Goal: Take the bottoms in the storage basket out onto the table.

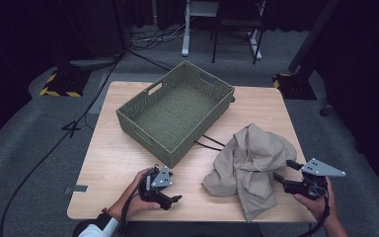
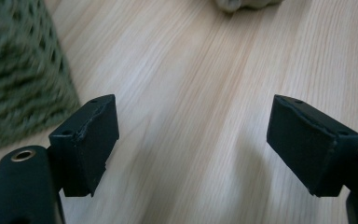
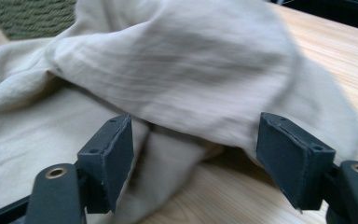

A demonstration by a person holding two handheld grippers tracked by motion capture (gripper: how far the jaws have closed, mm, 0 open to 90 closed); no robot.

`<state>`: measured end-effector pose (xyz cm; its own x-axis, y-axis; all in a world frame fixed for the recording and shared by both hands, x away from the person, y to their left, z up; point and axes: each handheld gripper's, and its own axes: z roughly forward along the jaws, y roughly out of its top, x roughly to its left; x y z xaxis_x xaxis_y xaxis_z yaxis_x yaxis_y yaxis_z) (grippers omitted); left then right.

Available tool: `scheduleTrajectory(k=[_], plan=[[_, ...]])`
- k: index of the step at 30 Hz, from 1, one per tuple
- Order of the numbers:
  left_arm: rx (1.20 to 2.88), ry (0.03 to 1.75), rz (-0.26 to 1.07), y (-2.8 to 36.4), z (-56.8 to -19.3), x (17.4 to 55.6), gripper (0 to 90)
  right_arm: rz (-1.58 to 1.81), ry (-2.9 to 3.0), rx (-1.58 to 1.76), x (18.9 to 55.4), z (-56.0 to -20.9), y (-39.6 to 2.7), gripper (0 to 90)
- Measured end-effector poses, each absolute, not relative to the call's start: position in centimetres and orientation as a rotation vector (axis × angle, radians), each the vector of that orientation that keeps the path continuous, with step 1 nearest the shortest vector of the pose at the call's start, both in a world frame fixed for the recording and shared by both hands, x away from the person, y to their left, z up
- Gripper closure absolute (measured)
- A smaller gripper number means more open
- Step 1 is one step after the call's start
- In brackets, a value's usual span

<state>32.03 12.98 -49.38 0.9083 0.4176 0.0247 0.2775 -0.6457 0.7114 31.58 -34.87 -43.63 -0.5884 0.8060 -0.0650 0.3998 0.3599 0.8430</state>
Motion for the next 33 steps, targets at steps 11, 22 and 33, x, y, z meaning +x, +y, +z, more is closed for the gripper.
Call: scheduleTrajectory(k=[11, 22, 33], plan=[[2.308, 0.589, 0.251, 15.6, -50.3, 32.0, 16.5, 1.037, 2.226, 1.037, 34.1, -47.2, -33.0, 27.1], [2.292, 0.701, 0.261, 17.2, -50.3, 32.6, 15.7, 1.008, 2.289, 1.080, 35.4, -49.7, -33.3, 23.2], [2.292, 0.700, 0.261, 17.4, -50.3, 32.6, 15.8, 1.032, 2.313, 1.154, 35.8, -50.2, -33.6, 23.0]])
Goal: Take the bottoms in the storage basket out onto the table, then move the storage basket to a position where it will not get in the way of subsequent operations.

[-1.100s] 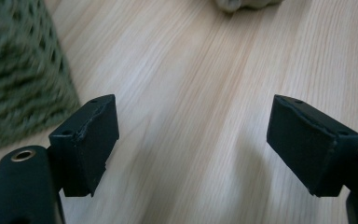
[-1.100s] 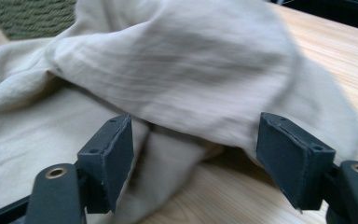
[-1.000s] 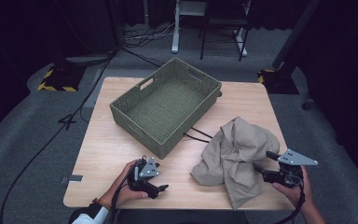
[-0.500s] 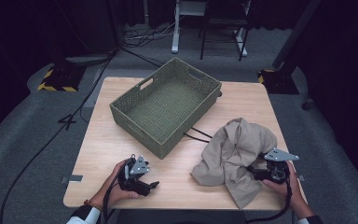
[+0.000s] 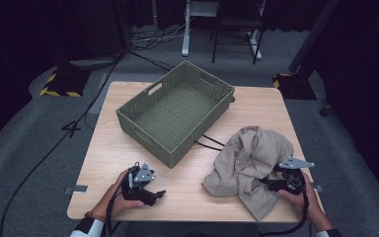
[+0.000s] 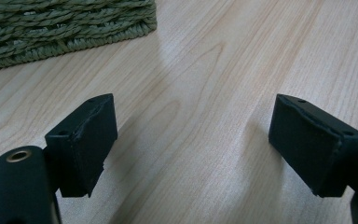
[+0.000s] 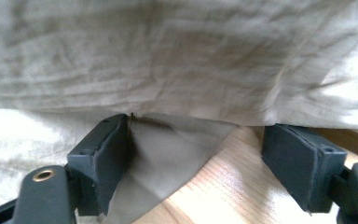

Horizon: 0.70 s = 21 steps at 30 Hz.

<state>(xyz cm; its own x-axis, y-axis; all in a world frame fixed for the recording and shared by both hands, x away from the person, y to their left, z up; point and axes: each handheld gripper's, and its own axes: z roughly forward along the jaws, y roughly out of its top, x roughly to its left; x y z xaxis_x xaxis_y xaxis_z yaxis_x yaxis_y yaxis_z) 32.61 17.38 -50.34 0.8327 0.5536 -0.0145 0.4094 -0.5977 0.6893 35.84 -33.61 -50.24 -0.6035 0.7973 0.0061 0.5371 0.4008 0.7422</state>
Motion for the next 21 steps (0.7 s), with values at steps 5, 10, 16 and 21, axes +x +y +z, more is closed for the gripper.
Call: scheduleTrajectory(k=[5, 10, 16, 21], plan=[[2.286, 0.724, 0.271, 17.6, -50.3, 32.7, 15.8, 1.040, 2.309, 1.149, 35.8, -50.3, -33.7, 23.4], [2.289, 0.703, 0.295, 18.0, -50.2, 32.8, 17.9, 1.046, 2.316, 1.142, 35.9, -50.3, -33.8, 23.4], [2.186, 0.668, 0.335, 19.3, -48.0, 32.9, 18.3, 1.046, 2.316, 1.142, 35.8, -50.3, -33.8, 23.4], [2.098, 0.643, 0.420, 20.0, -44.8, 33.8, 18.4, 1.047, 2.316, 1.144, 35.8, -50.3, -33.8, 23.3]])
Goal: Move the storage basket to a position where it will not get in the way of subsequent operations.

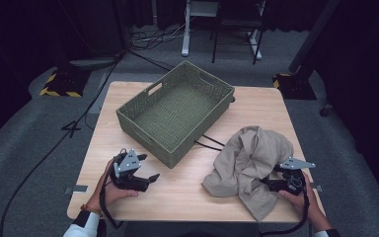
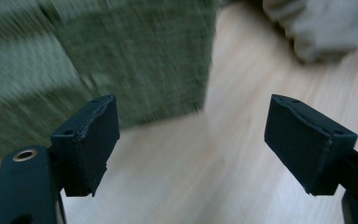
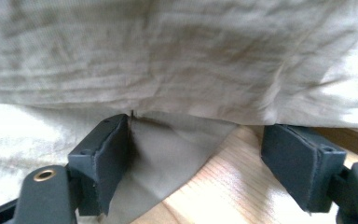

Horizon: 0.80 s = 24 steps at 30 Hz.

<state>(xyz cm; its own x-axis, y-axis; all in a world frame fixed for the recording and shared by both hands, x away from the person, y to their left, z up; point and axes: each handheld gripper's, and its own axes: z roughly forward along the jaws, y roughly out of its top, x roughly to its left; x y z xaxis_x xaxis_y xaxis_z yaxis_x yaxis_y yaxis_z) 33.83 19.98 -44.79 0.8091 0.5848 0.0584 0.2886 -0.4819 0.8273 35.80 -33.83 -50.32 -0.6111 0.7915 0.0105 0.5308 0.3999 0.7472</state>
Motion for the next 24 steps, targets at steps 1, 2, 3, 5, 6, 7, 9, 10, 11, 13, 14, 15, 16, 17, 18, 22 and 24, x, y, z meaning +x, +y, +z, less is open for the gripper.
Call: scheduleTrajectory(k=[1, 2, 3, 5, 6, 7, 9, 10, 11, 13, 14, 15, 16, 17, 18, 22, 24], plan=[[2.094, 0.631, 0.424, 19.9, -44.3, 33.9, 18.3, 1.047, 2.316, 1.145, 35.8, -50.3, -33.8, 23.4], [2.088, 0.612, 0.438, 19.8, -43.6, 34.1, 18.4, 1.047, 2.316, 1.145, 35.8, -50.3, -33.8, 23.4], [2.078, 0.591, 0.451, 19.7, -42.9, 34.3, 18.4, 1.047, 2.316, 1.145, 35.8, -50.3, -33.8, 23.4], [2.054, 0.568, 0.447, 19.6, -42.1, 34.7, 18.5, 1.047, 2.316, 1.144, 35.8, -50.3, -33.8, 23.4], [2.052, 0.552, 0.453, 19.3, -41.6, 35.0, 18.5, 1.047, 2.316, 1.144, 35.8, -50.3, -33.8, 23.4], [2.062, 0.537, 0.462, 19.0, -41.4, 35.3, 18.5, 1.047, 2.316, 1.144, 35.8, -50.3, -33.8, 23.4], [2.066, 0.497, 0.451, 18.5, -40.8, 35.8, 18.4, 1.046, 2.316, 1.143, 35.8, -50.3, -33.9, 23.4], [2.064, 0.485, 0.440, 18.3, -40.6, 36.0, 18.6, 1.047, 2.316, 1.140, 35.8, -50.3, -33.9, 23.4], [2.073, 0.475, 0.435, 18.0, -40.5, 36.2, 18.9, 1.049, 2.317, 1.140, 35.8, -50.3, -33.9, 23.4], [2.103, 0.452, 0.454, 17.5, -40.1, 36.7, 18.8, 1.048, 2.317, 1.140, 35.7, -50.3, -33.9, 23.4], [2.104, 0.447, 0.439, 17.3, -40.0, 36.9, 18.8, 1.048, 2.317, 1.141, 35.7, -50.3, -33.9, 23.4], [2.122, 0.439, 0.432, 17.0, -39.9, 37.3, 18.8, 1.048, 2.317, 1.141, 35.7, -50.3, -33.9, 23.4], [2.133, 0.434, 0.431, 16.8, -39.8, 37.6, 18.9, 1.048, 2.317, 1.141, 35.7, -50.3, -33.9, 23.4], [2.139, 0.427, 0.431, 16.7, -39.8, 37.9, 18.9, 1.048, 2.317, 1.141, 35.7, -50.3, -33.9, 23.4], [2.146, 0.423, 0.428, 16.5, -39.8, 38.2, 19.0, 1.048, 2.317, 1.141, 35.7, -50.3, -33.9, 23.4], [2.163, 0.419, 0.453, 16.1, -40.0, 39.3, 24.4, 1.048, 2.318, 1.140, 35.7, -50.3, -33.9, 23.4], [2.184, 0.402, 0.432, 16.0, -40.3, 39.9, 23.2, 1.048, 2.318, 1.139, 35.7, -50.3, -33.9, 23.4]])
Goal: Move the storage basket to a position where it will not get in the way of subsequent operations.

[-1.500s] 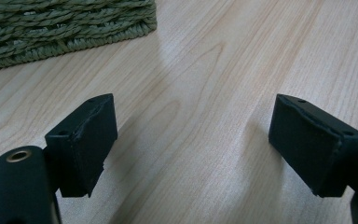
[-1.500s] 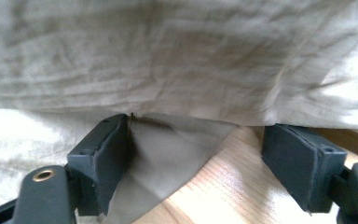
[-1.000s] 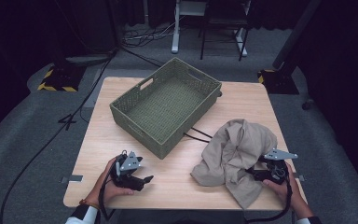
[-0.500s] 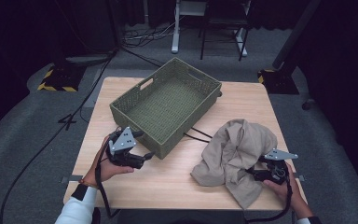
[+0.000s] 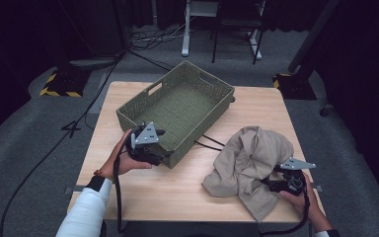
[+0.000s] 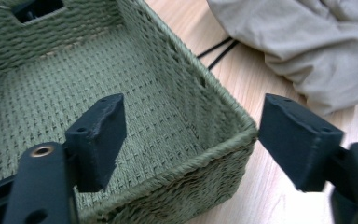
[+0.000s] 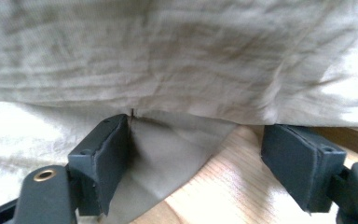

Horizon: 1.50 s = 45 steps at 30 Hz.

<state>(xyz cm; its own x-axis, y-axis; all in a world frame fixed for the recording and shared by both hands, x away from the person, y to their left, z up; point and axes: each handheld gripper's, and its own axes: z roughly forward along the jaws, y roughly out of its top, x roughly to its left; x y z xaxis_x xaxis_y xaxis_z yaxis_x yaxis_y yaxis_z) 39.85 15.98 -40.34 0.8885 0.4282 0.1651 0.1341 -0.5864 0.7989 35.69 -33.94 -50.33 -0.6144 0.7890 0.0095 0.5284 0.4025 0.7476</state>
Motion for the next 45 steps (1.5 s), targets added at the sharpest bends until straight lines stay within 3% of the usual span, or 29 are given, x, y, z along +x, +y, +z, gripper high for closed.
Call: scheduleTrajectory(k=[5, 9, 11, 20, 31, 36, 45], plan=[[2.230, 0.395, 0.364, 15.6, -41.3, 40.7, 23.3, 1.050, 2.319, 1.138, 35.6, -50.3, -34.0, 23.4], [2.307, 0.369, 0.345, 14.7, -42.3, 41.0, 29.5, 1.048, 2.319, 1.139, 35.6, -50.3, -34.0, 23.4], [2.326, 0.362, 0.393, 14.2, -42.7, 40.9, 25.4, 1.048, 2.318, 1.138, 35.6, -50.3, -34.0, 23.4], [2.319, 0.306, 0.312, 14.5, -42.9, 42.0, 27.6, 1.048, 2.319, 1.137, 35.6, -50.3, -34.0, 23.4], [2.306, 0.441, 0.354, 14.2, -42.9, 42.2, 27.4, 1.049, 2.321, 1.137, 35.6, -50.3, -34.0, 23.4], [2.280, 0.544, 0.477, 14.6, -42.8, 41.4, 27.1, 1.049, 2.322, 1.135, 35.6, -50.3, -34.0, 23.4], [2.225, 0.643, 0.530, 16.0, -42.8, 39.5, 28.9, 1.049, 2.323, 1.135, 35.5, -50.3, -34.0, 23.4]])
